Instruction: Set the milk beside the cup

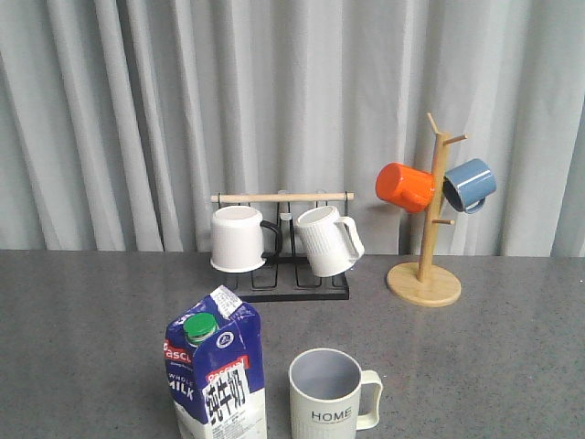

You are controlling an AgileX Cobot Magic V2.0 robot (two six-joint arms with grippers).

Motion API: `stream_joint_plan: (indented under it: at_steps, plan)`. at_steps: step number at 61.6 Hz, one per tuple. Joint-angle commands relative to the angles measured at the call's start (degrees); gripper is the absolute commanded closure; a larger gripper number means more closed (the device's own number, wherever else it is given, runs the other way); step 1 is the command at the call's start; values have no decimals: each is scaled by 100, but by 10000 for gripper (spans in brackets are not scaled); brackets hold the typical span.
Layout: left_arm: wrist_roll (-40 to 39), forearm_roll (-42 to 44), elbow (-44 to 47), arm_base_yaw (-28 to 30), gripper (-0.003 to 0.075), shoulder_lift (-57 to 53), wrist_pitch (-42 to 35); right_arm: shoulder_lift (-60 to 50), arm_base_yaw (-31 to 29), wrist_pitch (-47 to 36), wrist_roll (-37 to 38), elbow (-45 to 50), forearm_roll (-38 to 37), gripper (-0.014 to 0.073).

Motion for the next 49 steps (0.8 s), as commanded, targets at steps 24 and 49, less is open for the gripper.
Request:
stream_joint_plan:
  at_steps: [24,49]
  plan:
    - [-91,14,117,10,728,-15,-464,2,-40,-345,-14,-162,-77,599]
    - [-91,14,117,10,727,-15,-464,-104,-40,-449,-33,-29,-94,599]
